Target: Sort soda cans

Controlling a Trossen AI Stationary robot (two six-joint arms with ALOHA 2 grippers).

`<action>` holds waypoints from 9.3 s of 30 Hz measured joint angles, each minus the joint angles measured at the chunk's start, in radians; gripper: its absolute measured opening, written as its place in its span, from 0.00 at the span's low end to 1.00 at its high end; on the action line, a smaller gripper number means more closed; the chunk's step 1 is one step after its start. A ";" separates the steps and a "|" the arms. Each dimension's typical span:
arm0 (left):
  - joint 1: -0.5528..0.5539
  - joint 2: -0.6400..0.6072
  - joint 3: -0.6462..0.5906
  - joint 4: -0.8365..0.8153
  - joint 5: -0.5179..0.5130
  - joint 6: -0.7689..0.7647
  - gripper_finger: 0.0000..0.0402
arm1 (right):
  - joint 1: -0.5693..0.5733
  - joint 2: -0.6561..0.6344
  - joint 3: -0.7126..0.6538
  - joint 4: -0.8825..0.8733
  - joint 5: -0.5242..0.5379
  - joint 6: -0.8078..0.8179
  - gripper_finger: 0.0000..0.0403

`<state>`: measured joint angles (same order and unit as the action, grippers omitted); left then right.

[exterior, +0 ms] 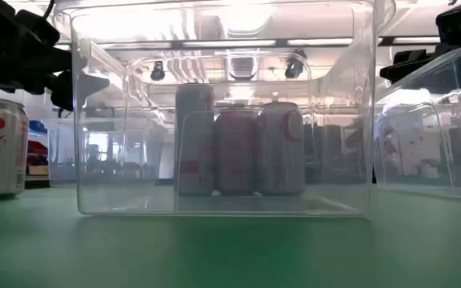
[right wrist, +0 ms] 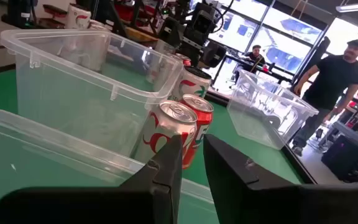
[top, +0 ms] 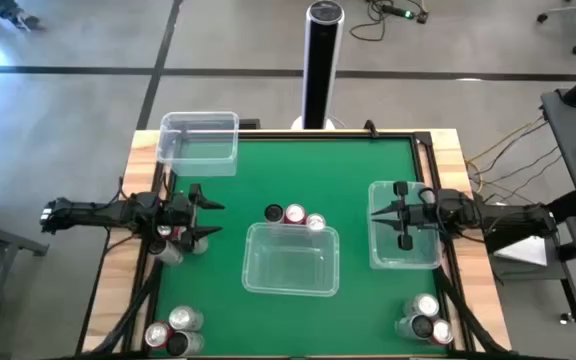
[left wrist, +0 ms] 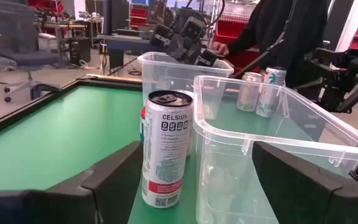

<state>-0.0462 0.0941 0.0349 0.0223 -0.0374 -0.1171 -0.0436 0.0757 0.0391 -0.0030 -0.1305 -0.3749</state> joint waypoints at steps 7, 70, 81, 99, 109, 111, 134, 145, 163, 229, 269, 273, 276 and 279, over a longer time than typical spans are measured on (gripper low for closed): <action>0.000 0.000 0.000 0.000 0.000 0.000 0.72 | 0.000 0.000 0.000 0.000 0.000 -0.001 0.16; 0.000 0.000 0.000 0.000 0.000 0.000 0.72 | 0.000 0.000 0.000 0.000 0.000 -0.001 0.22; 0.000 0.000 0.000 0.000 0.000 0.000 0.72 | 0.000 0.001 0.000 0.020 0.000 -0.001 0.15; 0.000 0.003 0.000 0.000 0.000 0.000 0.72 | -0.004 0.106 0.007 0.521 0.892 1.393 0.19; 0.000 0.004 0.000 0.001 0.000 0.000 0.72 | 0.051 0.482 0.462 0.164 0.533 1.149 0.16; 0.000 0.005 0.000 -0.001 0.000 0.000 0.72 | 0.063 0.574 0.616 -0.100 0.493 1.127 0.17; 0.000 0.005 0.000 0.000 0.000 0.000 0.72 | 0.192 1.073 1.047 -1.071 0.289 1.751 0.70; 0.000 0.008 0.000 0.023 -0.002 -0.051 0.72 | 0.185 1.290 0.977 -1.031 0.248 1.871 0.54; 0.001 0.018 0.000 0.091 -0.055 -0.547 0.72 | -0.004 1.351 1.298 -1.326 0.338 1.716 0.02; -0.403 0.625 0.696 -0.486 -0.315 -0.501 0.72 | 0.528 1.562 1.576 -1.263 0.498 2.193 0.73; -0.409 0.778 0.887 -1.027 -0.398 -0.863 0.72 | 0.540 1.643 1.569 -1.271 0.584 2.247 0.87; -0.409 0.739 0.886 -1.048 -0.419 -0.800 0.72 | 0.484 1.658 1.569 -1.256 0.465 2.250 0.86; -0.409 0.715 0.886 -1.071 -0.427 -0.752 0.72 | 0.460 1.685 1.569 -1.221 0.403 2.251 0.83; -0.409 0.702 0.886 -1.078 -0.444 -0.699 0.72 | 0.432 1.722 1.569 -1.207 0.298 2.239 0.77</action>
<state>-0.4557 0.7965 0.9207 -1.0553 -0.4809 -0.8157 0.3882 1.7979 1.6077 -1.2104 0.1680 1.8641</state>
